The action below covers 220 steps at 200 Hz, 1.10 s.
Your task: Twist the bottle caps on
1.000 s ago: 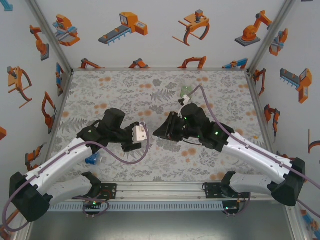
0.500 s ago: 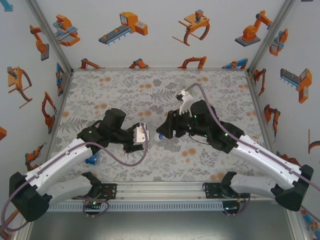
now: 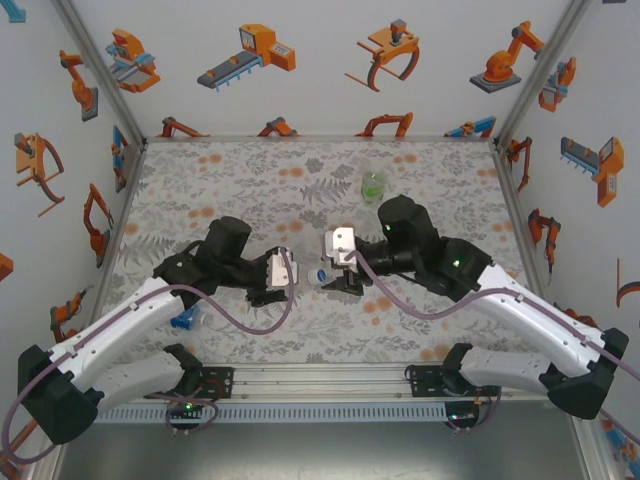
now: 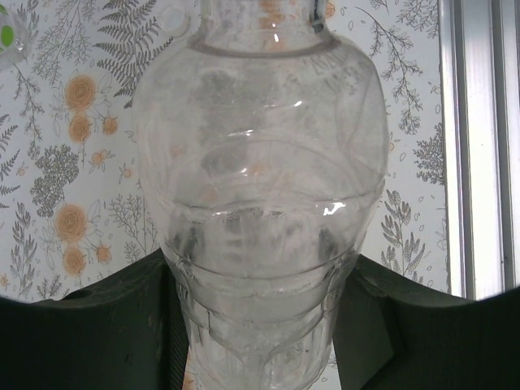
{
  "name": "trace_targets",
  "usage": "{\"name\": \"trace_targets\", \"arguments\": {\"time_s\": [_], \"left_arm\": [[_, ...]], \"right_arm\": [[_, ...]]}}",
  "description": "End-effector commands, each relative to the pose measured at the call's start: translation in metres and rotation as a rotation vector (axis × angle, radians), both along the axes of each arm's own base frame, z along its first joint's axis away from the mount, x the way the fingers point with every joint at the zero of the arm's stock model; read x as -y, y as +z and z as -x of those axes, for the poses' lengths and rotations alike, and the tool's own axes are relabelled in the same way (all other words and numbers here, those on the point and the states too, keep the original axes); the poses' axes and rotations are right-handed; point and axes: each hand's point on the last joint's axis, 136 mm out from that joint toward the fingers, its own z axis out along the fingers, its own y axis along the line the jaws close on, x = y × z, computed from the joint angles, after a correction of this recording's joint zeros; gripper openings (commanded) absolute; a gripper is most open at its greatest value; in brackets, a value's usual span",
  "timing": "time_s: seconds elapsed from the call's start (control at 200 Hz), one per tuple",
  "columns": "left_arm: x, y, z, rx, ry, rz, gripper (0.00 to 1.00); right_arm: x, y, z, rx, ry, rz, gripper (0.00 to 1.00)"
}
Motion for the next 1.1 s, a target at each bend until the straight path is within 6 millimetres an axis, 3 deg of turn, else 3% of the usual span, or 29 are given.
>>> {"name": "trace_targets", "arguments": {"time_s": [0.0,0.29,0.501,0.661,0.771,0.916,1.006,1.096], "left_arm": [[0.006,0.019,0.006,0.024,-0.046,0.050,0.00],[0.006,0.018,0.005,0.027,-0.045,0.048,0.00],[0.006,0.017,0.005,0.027,-0.046,0.046,0.00],[0.006,0.016,0.005,0.026,-0.045,0.044,0.00],[0.006,0.016,0.004,0.026,-0.041,0.041,0.00],[0.007,0.016,0.003,0.022,-0.039,0.039,0.00],[0.008,0.016,0.003,0.019,-0.041,0.040,0.00],[0.008,0.016,0.002,0.016,-0.039,0.038,0.00]], "right_arm": [[-0.004,-0.002,0.010,0.071,0.104,-0.014,0.48],[-0.010,-0.014,0.002,0.081,0.082,-0.012,0.43],[-0.012,-0.015,0.001,0.077,0.075,-0.021,0.33],[-0.013,-0.015,0.000,0.012,0.039,-0.040,0.15],[-0.017,-0.009,-0.011,-0.164,-0.093,-0.087,0.00],[-0.017,-0.005,-0.048,-0.524,-0.444,-0.205,0.00],[-0.010,-0.015,-0.069,-0.809,-0.687,-0.249,0.00],[-0.006,-0.024,-0.078,-1.065,-0.850,-0.274,0.00]]}}
